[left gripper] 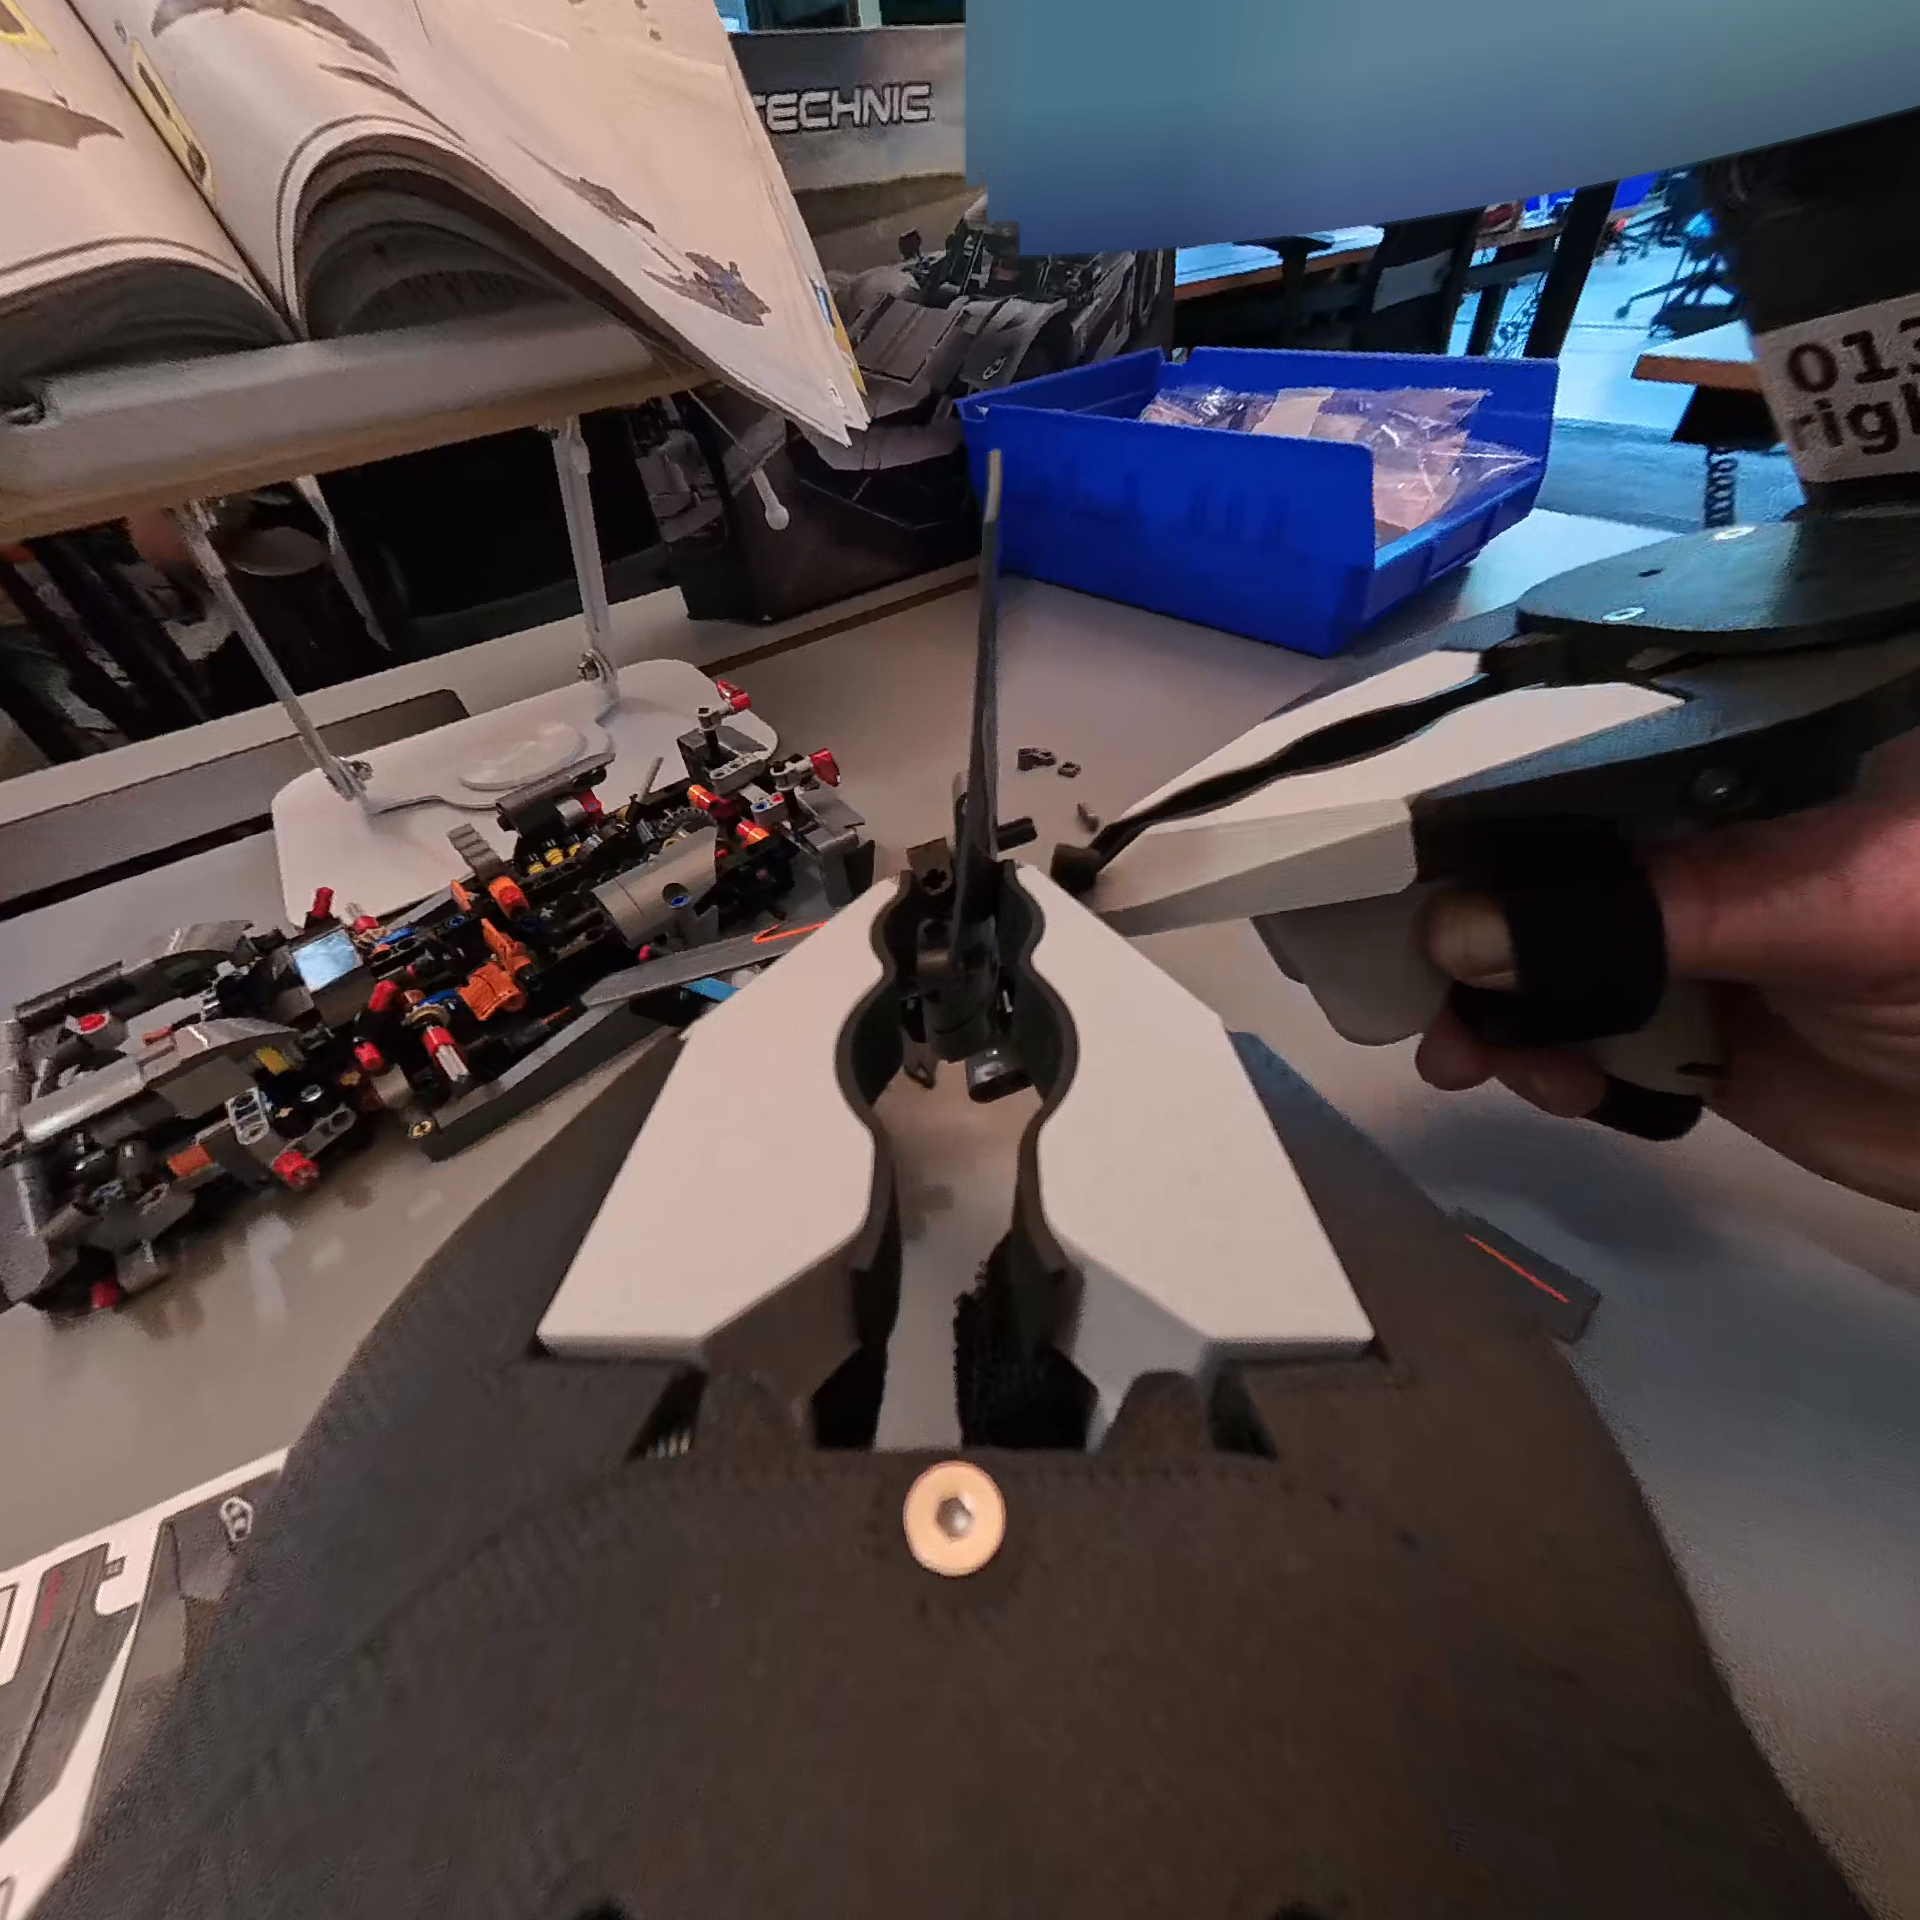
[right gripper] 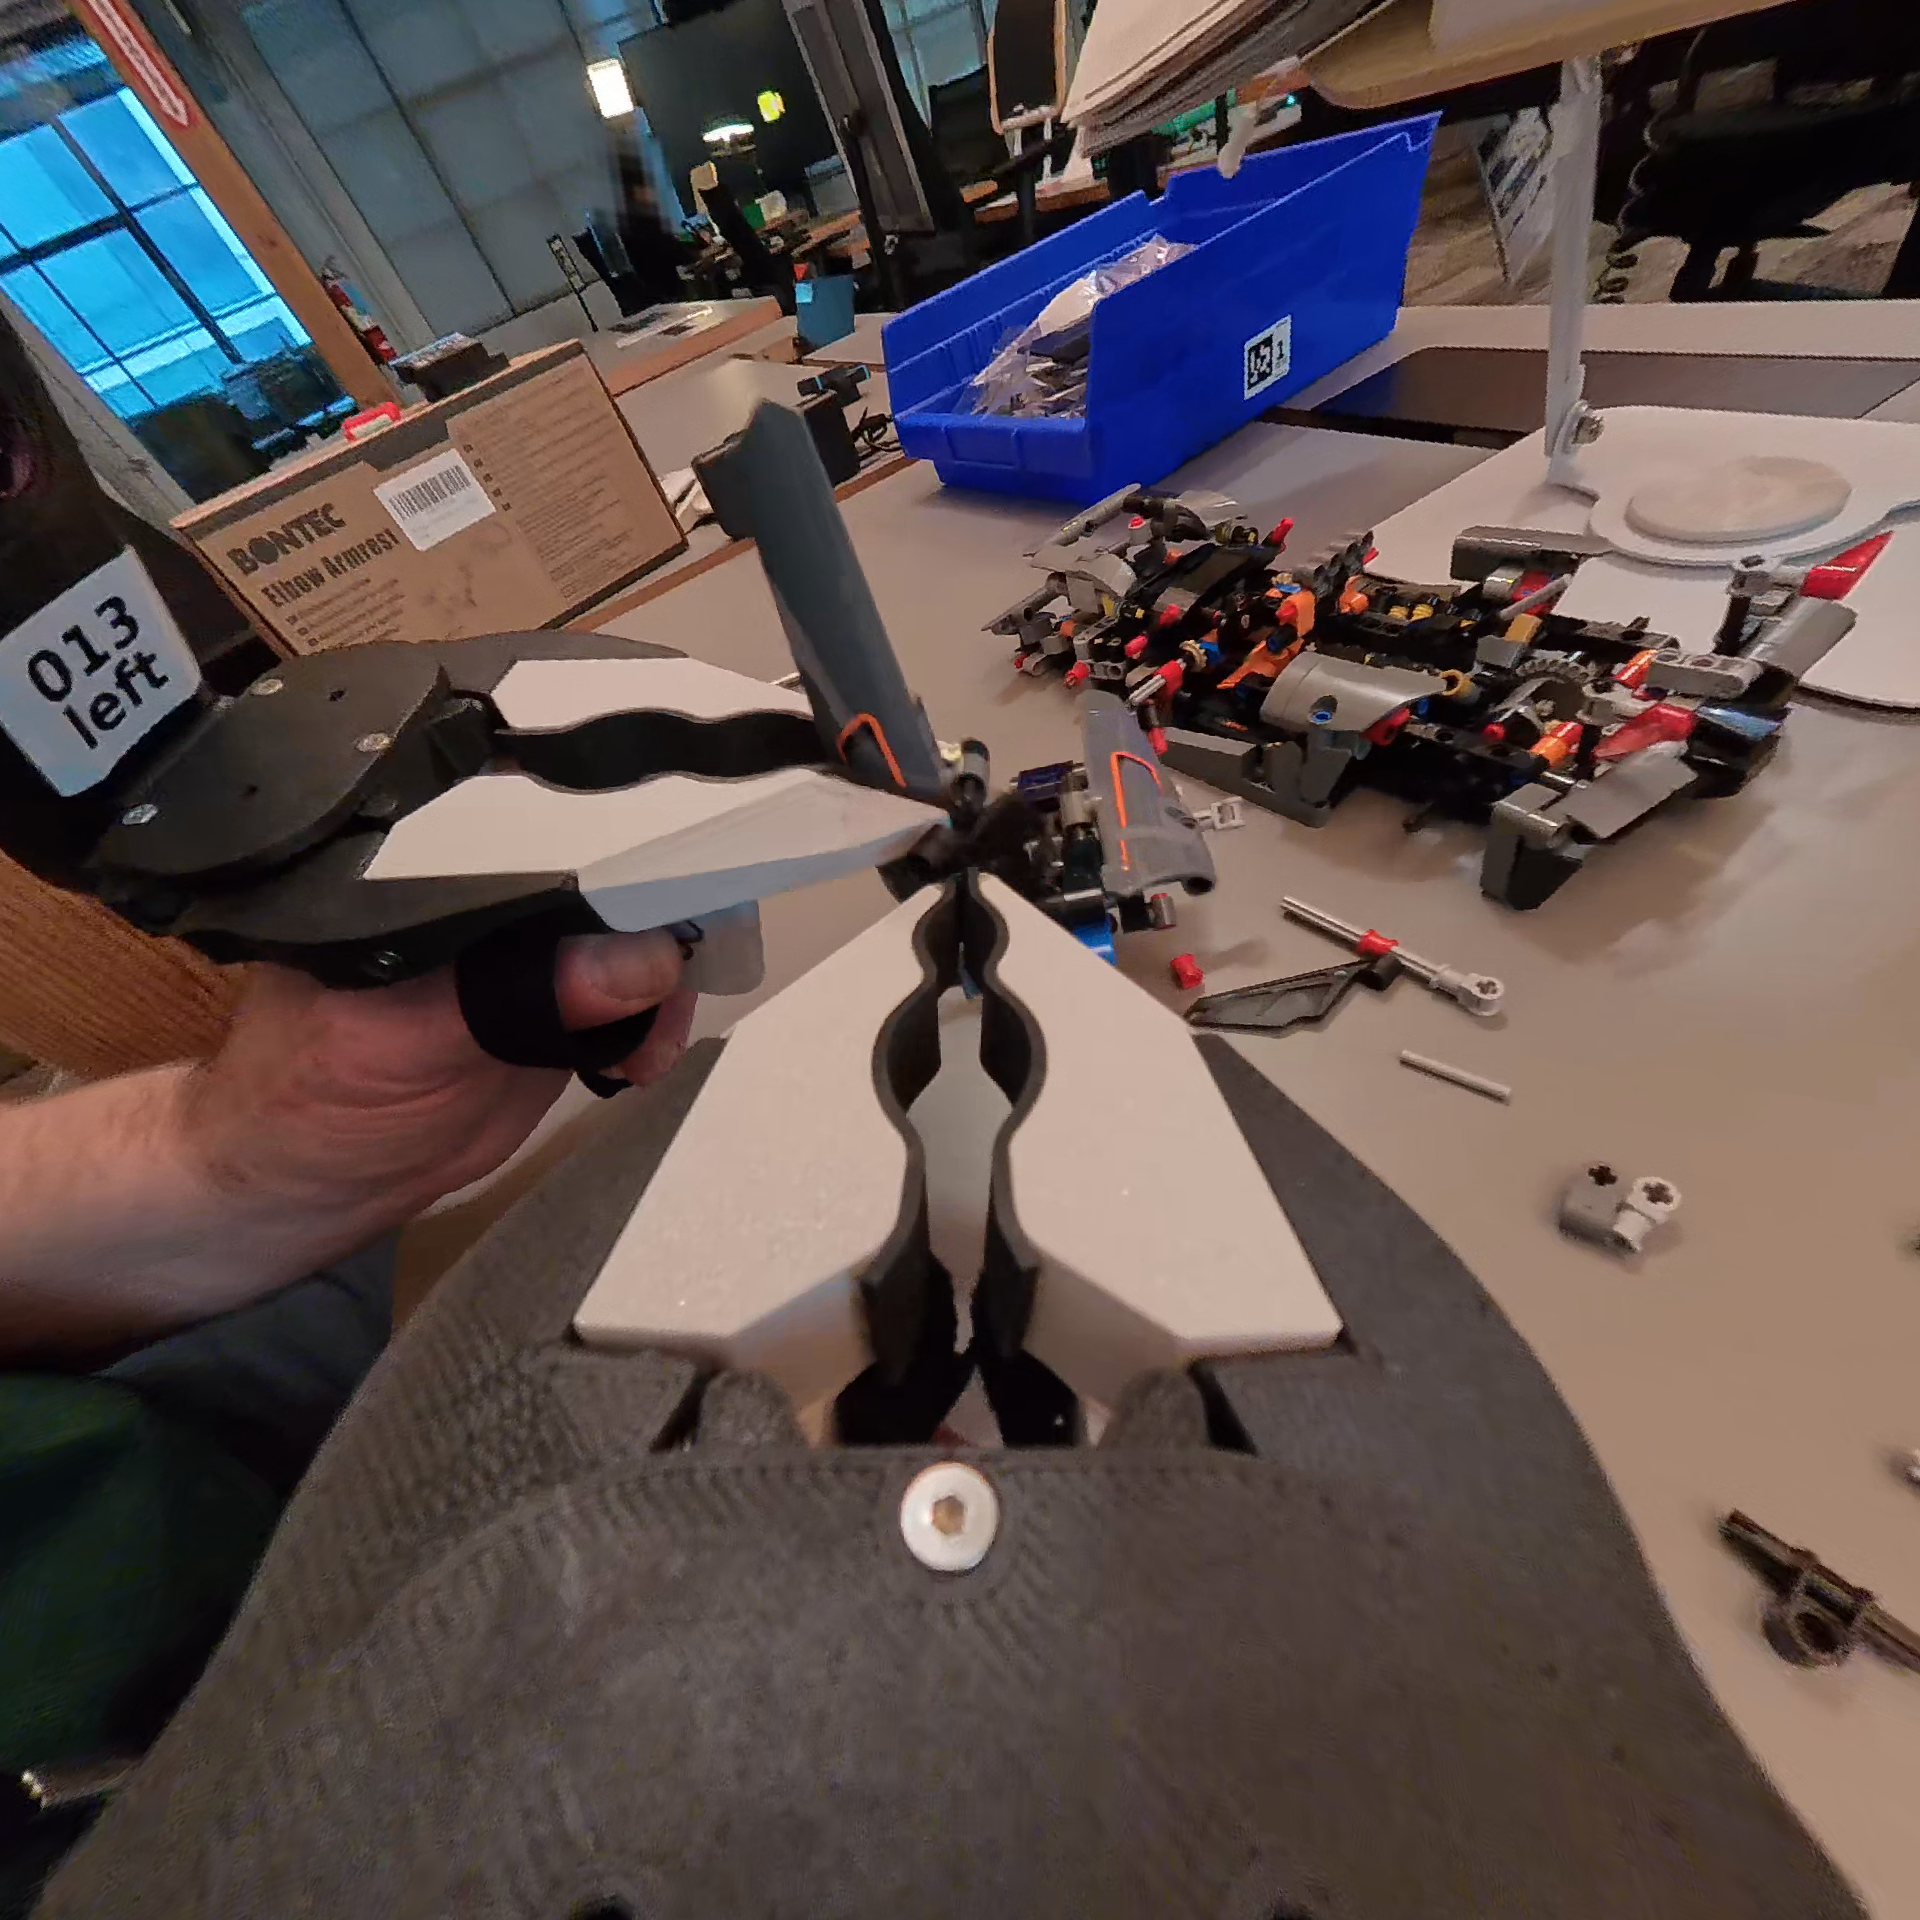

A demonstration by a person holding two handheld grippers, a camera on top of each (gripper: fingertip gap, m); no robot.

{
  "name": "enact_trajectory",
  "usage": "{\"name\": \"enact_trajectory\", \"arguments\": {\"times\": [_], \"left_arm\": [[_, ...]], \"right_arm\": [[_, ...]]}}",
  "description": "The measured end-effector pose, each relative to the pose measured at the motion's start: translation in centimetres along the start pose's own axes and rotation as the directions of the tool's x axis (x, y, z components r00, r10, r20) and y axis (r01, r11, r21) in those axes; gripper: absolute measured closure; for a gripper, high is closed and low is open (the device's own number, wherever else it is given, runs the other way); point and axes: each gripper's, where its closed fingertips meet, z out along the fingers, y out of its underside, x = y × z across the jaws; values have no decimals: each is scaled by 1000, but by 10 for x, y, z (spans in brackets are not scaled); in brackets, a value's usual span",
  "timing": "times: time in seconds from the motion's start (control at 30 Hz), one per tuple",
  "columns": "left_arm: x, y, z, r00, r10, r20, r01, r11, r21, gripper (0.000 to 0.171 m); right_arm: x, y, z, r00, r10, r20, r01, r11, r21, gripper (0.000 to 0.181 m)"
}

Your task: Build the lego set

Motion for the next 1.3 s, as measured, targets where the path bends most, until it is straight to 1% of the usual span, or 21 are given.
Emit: {"name": "enact_trajectory", "arguments": {"times": [0.17, 0.27, 0.4, 0.47, 0.53, 0.63, 0.83, 0.9, 1.0, 1.1, 1.13, 1.2, 1.3], "left_arm": [[1, 11, -1, 999, -35, -7, 34, 999, -26, 159], [-2, 14, -2, 996, -81, -23, 81, 996, -29, 159], [-6, 16, -3, 988, -146, -50, 145, 989, -23, 159], [-4, 17, -4, 983, -171, -66, 170, 985, -19, 159], [-3, 17, -3, 976, -199, -83, 199, 980, -17, 159], [-1, 19, -4, 971, -218, -101, 217, 976, -22, 159], [1, 27, -3, 960, -256, -112, 250, 966, -64, 159], [0, 31, -2, 945, -306, -116, 297, 951, -90, 159], [0, 38, -1, 892, -433, -127, 418, 899, -132, 159], [-2, 46, 1, 841, -527, -119, 504, 845, -177, 159], [-3, 48, 0, 829, -548, -115, 524, 832, -185, 159], [-3, 48, 0, 825, -554, -113, 531, 827, -184, 159], [-5, 48, -1, 799, -590, -119, 567, 804, -179, 159]], "right_arm": [[-1, 9, 5, 1000, -18, -1, 18, 999, -31, 181], [0, 15, 5, 1000, -23, 5, 23, 998, -50, 181], [3, 22, 4, 1000, -9, 30, 12, 996, -88, 172], [6, 21, 4, 999, -38, 11, 39, 995, -90, 171], [7, 18, 5, 995, -97, -15, 95, 991, -91, 176], [12, 21, 11, 987, -155, -38, 149, 980, -131, 181], [13, 32, 16, 985, -171, -16, 165, 968, -188, 181], [15, 36, 16, 984, -180, -17, 172, 963, -209, 181], [16, 43, 18, 984, -178, -17, 169, 957, -237, 181], [18, 51, 19, 982, -186, -20, 173, 946, -275, 181], [18, 52, 20, 982, -187, -18, 174, 944, -281, 181], [19, 51, 20, 984, -177, -20, 165, 947, -274, 181], [18, 47, 15, 985, -172, -14, 163, 954, -253, 181]]}}
